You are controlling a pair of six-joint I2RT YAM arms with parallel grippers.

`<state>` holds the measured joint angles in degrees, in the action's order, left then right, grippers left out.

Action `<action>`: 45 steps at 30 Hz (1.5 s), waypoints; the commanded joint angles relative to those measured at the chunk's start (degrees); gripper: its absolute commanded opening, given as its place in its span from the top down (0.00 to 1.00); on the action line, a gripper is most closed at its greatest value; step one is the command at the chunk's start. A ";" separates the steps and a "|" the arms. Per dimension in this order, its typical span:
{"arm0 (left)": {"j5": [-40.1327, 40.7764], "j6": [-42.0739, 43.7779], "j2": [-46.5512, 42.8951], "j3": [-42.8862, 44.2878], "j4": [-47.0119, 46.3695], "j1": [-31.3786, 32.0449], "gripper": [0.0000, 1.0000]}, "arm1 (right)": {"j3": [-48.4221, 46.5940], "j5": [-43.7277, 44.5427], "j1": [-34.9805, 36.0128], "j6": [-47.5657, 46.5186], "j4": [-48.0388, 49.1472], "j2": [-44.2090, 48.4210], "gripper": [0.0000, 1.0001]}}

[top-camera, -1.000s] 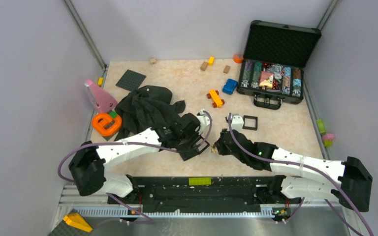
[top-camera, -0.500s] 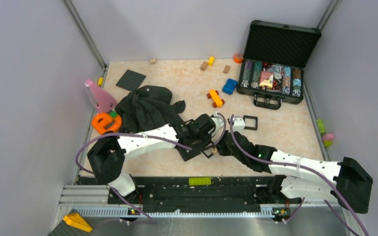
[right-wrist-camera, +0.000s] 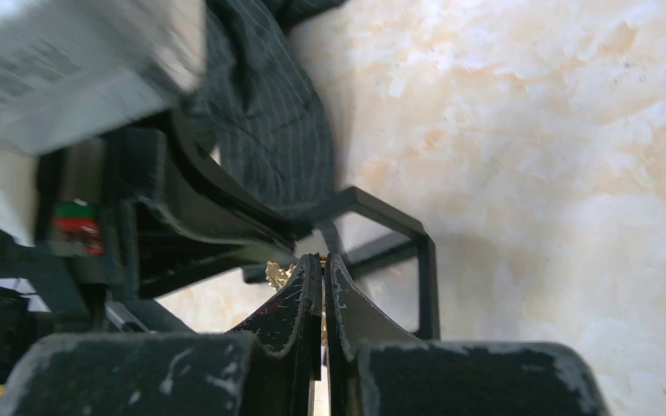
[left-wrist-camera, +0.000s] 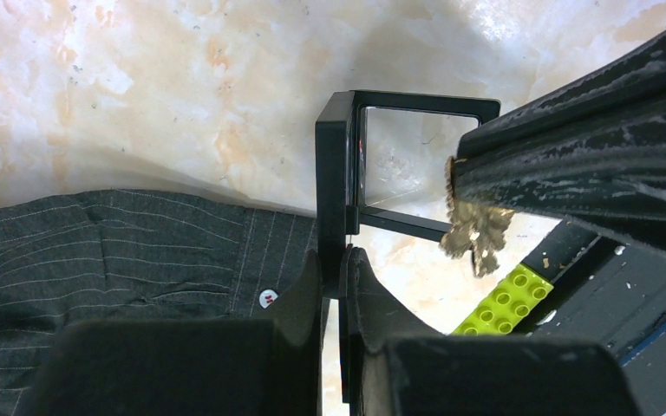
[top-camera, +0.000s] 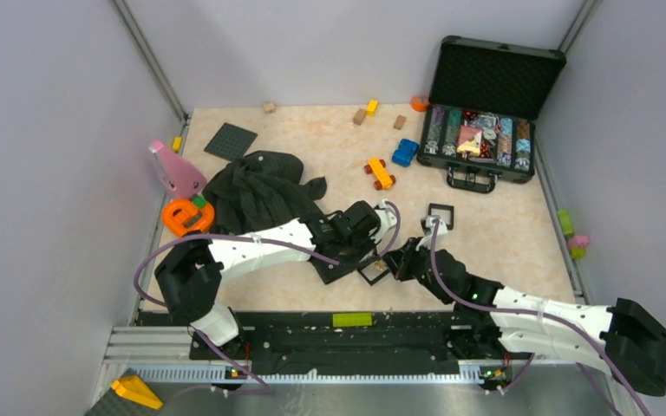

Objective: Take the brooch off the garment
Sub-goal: Pick up the brooch from the center of the board.

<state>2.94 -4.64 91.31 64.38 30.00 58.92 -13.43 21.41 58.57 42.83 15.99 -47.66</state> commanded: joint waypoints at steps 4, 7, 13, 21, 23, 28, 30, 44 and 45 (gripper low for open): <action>-6.14 -2.57 -0.61 0.88 -3.60 -0.89 1.00 | 2.59 0.75 -0.73 -3.62 13.46 0.86 1.00; -11.60 -4.37 -1.65 -0.63 -5.84 -3.10 1.00 | 0.80 1.73 -0.71 -4.99 9.36 1.18 1.00; -26.17 -10.59 -2.13 -5.10 -13.36 -9.36 1.00 | -0.70 3.17 -0.71 -6.49 2.97 4.68 1.00; -39.03 -16.59 1.07 -10.61 -23.27 -12.86 1.00 | -1.49 2.16 -0.68 -8.31 -1.12 6.66 1.00; -40.26 -16.63 1.96 -10.73 -23.82 -12.90 1.00 | -2.04 2.12 -0.71 -8.53 -1.28 5.66 1.00; -41.59 -17.82 3.90 -11.17 -25.40 -13.02 1.00 | -4.11 0.22 -0.73 -10.24 -1.13 1.13 1.00; -42.81 -18.98 4.76 -11.73 -27.00 -13.56 1.00 | -5.14 -0.29 -0.71 -10.61 -2.12 -1.16 1.00; -49.58 -21.98 12.92 -12.89 -34.80 -16.37 1.00 | -4.77 -2.08 -0.66 -14.11 -6.63 -2.90 1.00; -49.74 -21.92 13.15 -12.73 -34.79 -16.38 1.00 | -4.73 -2.37 -0.69 -14.59 -6.60 -3.29 1.00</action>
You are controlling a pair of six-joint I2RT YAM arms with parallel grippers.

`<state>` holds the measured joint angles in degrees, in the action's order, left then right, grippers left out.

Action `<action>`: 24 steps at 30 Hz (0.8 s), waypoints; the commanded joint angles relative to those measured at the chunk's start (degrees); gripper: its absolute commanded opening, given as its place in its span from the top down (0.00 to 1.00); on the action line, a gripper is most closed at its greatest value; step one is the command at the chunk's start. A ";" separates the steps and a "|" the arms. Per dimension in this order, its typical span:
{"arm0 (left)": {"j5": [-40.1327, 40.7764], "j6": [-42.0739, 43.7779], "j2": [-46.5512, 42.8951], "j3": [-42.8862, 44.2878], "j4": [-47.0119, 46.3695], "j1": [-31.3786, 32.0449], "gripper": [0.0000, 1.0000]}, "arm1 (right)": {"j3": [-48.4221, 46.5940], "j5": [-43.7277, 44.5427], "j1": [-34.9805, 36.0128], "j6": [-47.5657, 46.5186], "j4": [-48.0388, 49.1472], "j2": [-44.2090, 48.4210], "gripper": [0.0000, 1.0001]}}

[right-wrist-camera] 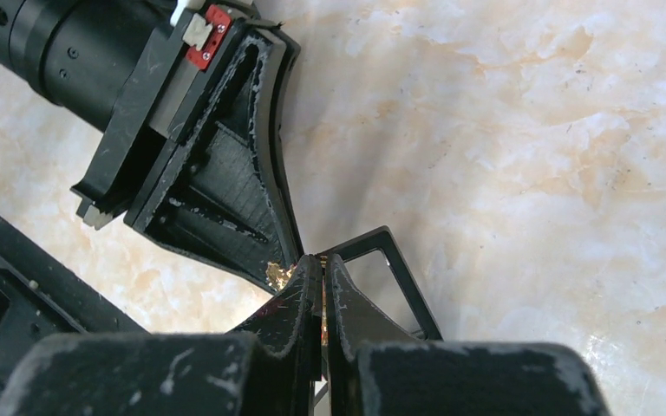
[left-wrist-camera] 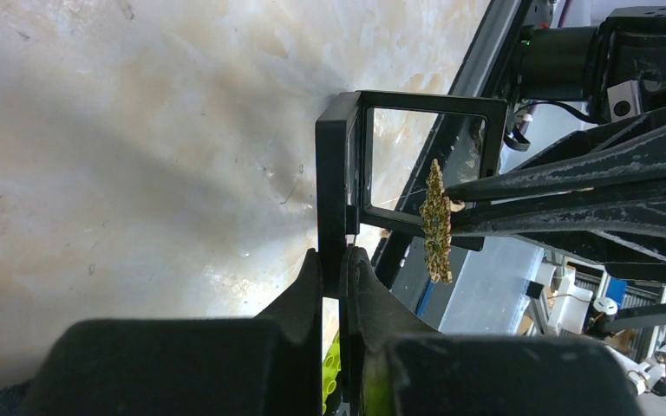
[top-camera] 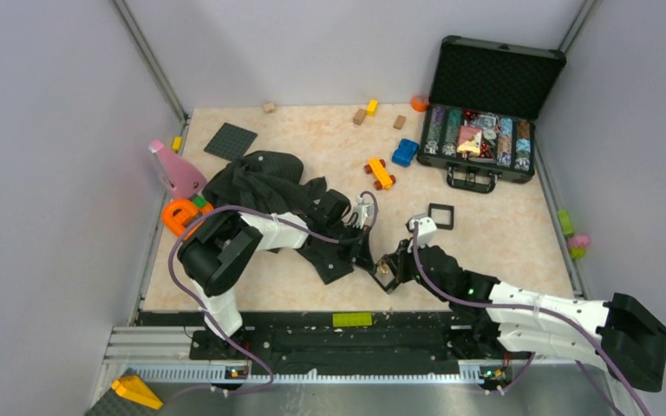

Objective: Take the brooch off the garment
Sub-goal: Pick up the brooch from the center of the board.

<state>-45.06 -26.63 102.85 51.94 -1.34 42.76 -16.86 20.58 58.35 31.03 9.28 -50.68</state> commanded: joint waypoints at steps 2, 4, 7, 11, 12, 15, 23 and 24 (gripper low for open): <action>-1.79 0.50 1.98 0.08 -2.87 -0.30 1.00 | -1.44 -2.23 -0.46 -3.73 0.46 -1.41 1.00; -1.73 0.70 2.09 0.25 -2.63 -0.31 1.00 | -2.06 -2.30 -0.48 -4.33 -0.03 -2.53 1.00; -1.66 1.03 1.85 0.30 -2.17 -0.40 1.00 | -3.61 -2.54 -0.51 -5.27 -1.64 -4.25 1.00; -1.35 1.58 1.85 0.68 -1.22 -0.40 1.00 | -5.34 -2.36 -0.48 -6.58 -4.13 -5.28 1.00; -1.28 1.58 1.98 0.70 -1.21 -0.40 1.00 | -5.56 -2.58 -0.51 -6.92 -4.36 -5.26 1.00; -1.51 1.41 2.39 0.80 -1.41 -0.44 1.00 | -6.11 -3.63 -0.49 -7.93 -4.78 -5.45 1.00; -2.03 1.32 2.96 0.98 -1.60 -0.94 1.00 | -8.11 -3.72 -0.47 -9.03 -6.77 -8.22 1.00; -2.13 1.32 2.97 1.01 -1.64 -1.01 1.00 | -8.17 -3.60 -0.50 -9.09 -6.84 -8.54 1.00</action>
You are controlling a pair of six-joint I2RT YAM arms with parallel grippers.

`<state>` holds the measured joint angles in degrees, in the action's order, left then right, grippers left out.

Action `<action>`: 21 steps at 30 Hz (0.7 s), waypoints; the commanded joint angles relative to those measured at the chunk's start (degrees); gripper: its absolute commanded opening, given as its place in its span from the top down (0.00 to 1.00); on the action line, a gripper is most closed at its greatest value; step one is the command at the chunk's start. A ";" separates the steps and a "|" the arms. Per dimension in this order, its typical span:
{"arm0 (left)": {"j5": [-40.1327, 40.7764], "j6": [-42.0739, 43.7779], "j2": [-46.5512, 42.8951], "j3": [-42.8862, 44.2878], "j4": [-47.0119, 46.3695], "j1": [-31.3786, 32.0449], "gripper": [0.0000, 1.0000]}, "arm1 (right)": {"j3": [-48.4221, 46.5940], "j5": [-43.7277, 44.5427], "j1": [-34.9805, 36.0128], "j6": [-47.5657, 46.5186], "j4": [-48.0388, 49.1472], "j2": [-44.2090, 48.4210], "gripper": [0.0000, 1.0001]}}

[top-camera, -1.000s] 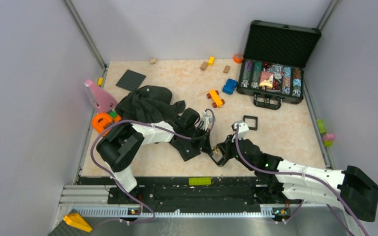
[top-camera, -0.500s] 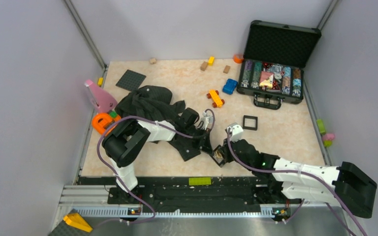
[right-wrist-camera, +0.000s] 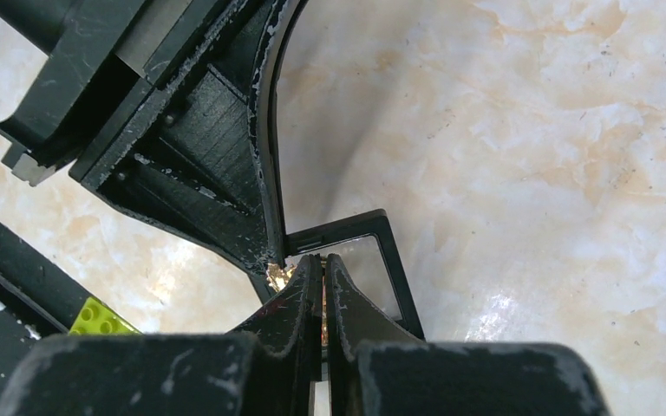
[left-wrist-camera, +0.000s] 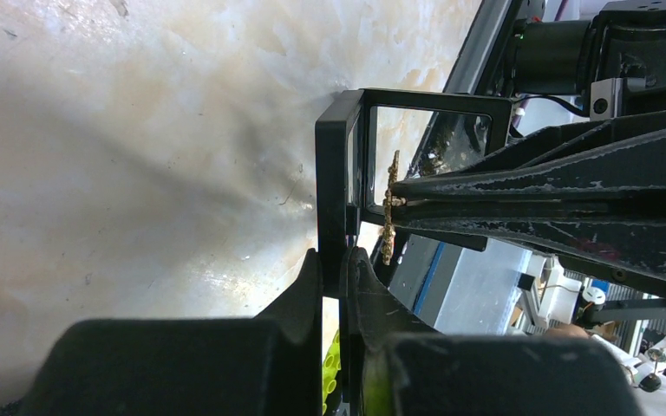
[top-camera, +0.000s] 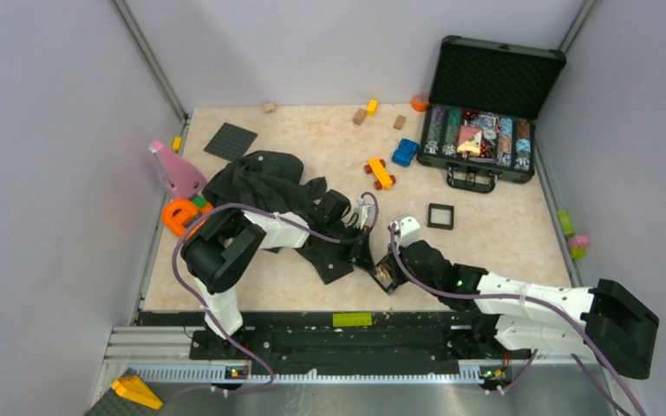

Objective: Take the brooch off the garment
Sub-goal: Pick up the brooch from the center of the board.

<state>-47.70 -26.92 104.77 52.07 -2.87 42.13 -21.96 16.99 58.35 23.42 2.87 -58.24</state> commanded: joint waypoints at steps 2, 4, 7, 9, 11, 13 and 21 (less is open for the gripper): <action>0.37 1.60 1.05 0.92 -0.11 -0.38 1.00 | -3.09 -0.14 -0.44 -1.81 -0.21 -1.63 1.00; 0.16 1.67 1.07 0.97 -0.11 -0.44 1.00 | -3.26 -0.01 -0.49 -1.95 -0.19 -2.23 1.00; 0.13 1.69 1.34 1.10 -0.03 -0.47 1.00 | -3.69 -0.22 -0.46 -2.21 -0.60 -2.88 1.00; 0.02 1.74 1.52 1.18 0.05 -0.51 1.00 | -3.76 -0.25 -0.46 -2.45 -0.62 -3.06 1.00; -0.19 1.73 1.53 1.28 0.05 -0.51 1.00 | -3.72 0.11 -0.49 -2.58 -0.83 -3.34 1.00; -0.28 1.78 1.57 1.36 0.13 -0.54 1.00 | -3.79 0.48 -0.44 -2.71 -0.94 -3.58 1.00; -0.54 1.82 1.75 1.79 0.35 -0.52 1.00 | -4.71 0.67 -0.46 -3.46 -1.82 -4.95 1.00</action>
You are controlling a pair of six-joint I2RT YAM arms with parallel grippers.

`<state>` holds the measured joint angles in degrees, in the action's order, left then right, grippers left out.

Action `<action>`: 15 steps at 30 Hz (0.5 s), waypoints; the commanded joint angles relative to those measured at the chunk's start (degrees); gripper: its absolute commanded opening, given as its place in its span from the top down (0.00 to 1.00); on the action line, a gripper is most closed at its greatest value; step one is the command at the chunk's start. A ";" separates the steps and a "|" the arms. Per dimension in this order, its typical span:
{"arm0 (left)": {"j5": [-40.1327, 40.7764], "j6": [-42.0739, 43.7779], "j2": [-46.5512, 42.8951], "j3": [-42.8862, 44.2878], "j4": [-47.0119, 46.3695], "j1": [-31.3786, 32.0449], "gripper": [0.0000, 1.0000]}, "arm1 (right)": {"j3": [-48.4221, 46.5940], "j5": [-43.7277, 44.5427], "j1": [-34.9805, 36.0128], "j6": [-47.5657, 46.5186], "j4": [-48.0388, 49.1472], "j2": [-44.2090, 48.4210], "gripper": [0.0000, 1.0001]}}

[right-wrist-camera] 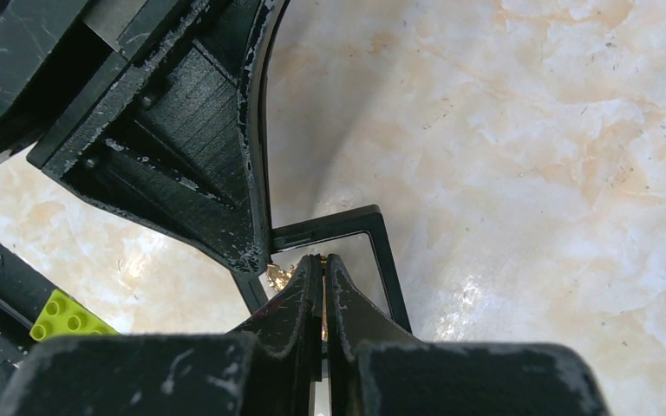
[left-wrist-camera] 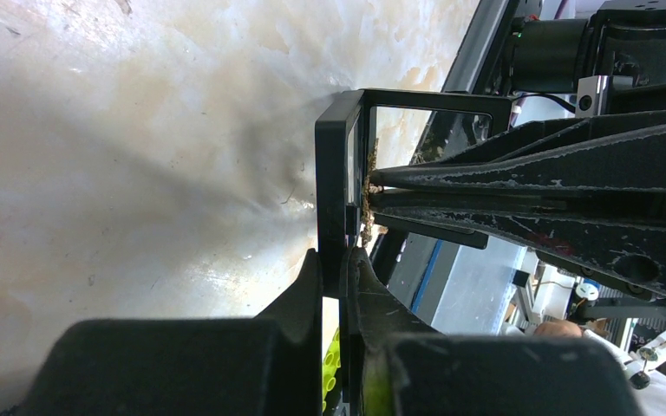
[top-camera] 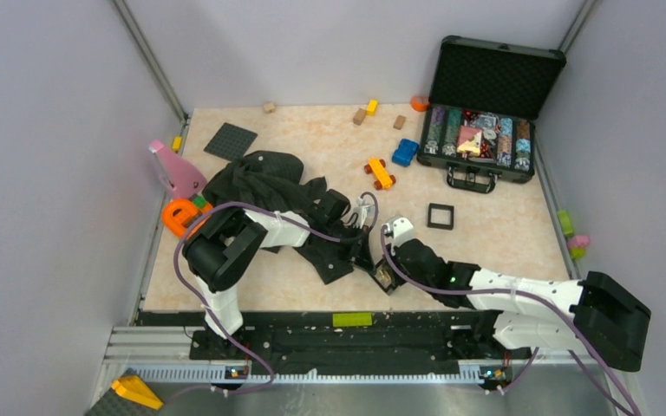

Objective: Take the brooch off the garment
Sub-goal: Pick up the brooch from the center of the board.

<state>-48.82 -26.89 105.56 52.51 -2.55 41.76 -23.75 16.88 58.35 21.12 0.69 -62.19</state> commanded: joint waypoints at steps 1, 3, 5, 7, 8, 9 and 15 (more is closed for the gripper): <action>0.64 1.88 0.97 1.36 0.08 -0.18 1.00 | -3.04 0.75 -0.45 -1.30 0.30 -1.19 1.00; 0.65 1.93 0.96 1.45 0.17 -0.13 1.00 | -3.62 0.75 -0.43 -1.61 -0.25 -1.80 1.00; 0.70 2.02 0.92 1.54 0.32 -0.18 1.00 | -4.22 0.64 -0.45 -1.79 -0.60 -2.19 1.00; 0.66 2.17 0.92 1.54 0.43 -0.16 1.00 | -4.66 0.40 -0.49 -1.96 -2.07 -2.33 1.00; 0.65 2.19 0.92 1.59 0.46 -0.18 1.00 | -4.79 0.38 -0.50 -2.03 -2.30 -2.34 1.00; 0.66 2.20 0.92 1.61 0.52 -0.14 1.00 | -4.85 0.47 -0.49 -2.12 -2.38 -2.32 1.00; 0.57 2.43 1.12 1.72 0.74 -0.16 1.00 | -6.10 0.46 -0.46 -2.01 -4.28 -2.17 0.83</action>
<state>-48.82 -26.44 105.56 52.93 -1.91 41.71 -26.57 16.86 58.35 19.70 -2.96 -64.51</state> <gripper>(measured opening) 0.059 0.109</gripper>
